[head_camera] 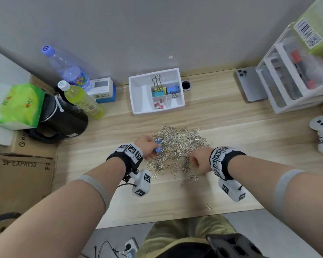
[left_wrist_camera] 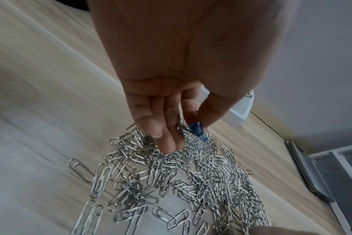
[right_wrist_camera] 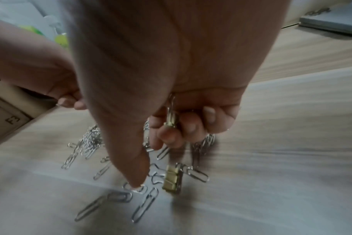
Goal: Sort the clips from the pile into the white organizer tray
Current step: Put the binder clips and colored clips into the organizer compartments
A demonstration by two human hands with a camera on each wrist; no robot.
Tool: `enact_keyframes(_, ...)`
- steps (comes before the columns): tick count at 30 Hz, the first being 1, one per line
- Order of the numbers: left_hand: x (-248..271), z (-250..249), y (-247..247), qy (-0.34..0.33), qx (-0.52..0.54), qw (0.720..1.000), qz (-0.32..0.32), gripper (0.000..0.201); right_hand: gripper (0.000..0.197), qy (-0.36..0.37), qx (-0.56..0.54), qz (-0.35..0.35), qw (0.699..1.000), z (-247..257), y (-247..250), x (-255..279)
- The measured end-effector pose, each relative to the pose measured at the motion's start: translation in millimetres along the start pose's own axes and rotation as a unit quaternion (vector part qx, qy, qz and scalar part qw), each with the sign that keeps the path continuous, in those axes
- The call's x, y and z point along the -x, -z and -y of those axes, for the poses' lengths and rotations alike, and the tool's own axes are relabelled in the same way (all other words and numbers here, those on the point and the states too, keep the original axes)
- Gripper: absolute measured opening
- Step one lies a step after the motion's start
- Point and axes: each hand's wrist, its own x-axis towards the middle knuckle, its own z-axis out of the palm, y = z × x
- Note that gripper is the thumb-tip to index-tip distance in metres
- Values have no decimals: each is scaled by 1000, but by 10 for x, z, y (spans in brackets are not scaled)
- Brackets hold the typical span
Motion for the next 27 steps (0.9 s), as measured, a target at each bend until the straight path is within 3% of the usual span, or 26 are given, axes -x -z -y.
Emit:
enact_keyframes(3,-5,-10,-6,27,42,998,29,8,39,8,23,7,1000,-41,-63,-9)
enact_keyframes(5,-7,-2,-25,44,70,995,46,11,35,4,37,-8,999,-63,-113,-34)
enact_keyframes(9,19,4,-55,69,120,988,67,11,3,17,38,-45,998,-60,-195,-65)
enact_keyframes(20,92,-67,-49,84,245,961,101,16,7,26,10,-42,999,-50,-64,-45)
enact_keyframes(23,101,-74,-43,95,246,958,111,25,9,20,12,-30,999,-68,-60,-71)
enact_keyframes(27,124,-78,-35,101,219,964,112,14,15,1,-78,-41,996,-53,-56,-99)
